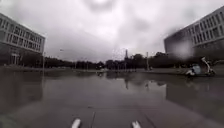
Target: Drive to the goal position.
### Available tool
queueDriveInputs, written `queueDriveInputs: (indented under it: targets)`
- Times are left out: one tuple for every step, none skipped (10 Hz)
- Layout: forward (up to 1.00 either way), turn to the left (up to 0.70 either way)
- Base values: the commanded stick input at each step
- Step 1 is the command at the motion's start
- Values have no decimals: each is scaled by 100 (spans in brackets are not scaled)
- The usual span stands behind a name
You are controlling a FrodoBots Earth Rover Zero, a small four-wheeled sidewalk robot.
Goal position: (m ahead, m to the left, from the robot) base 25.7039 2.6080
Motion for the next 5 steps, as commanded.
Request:
queueDriveInputs:
  targets:
    - [70,0]
    - [70,0]
    - [70,0]
    - [70,0]
    - [70,0]
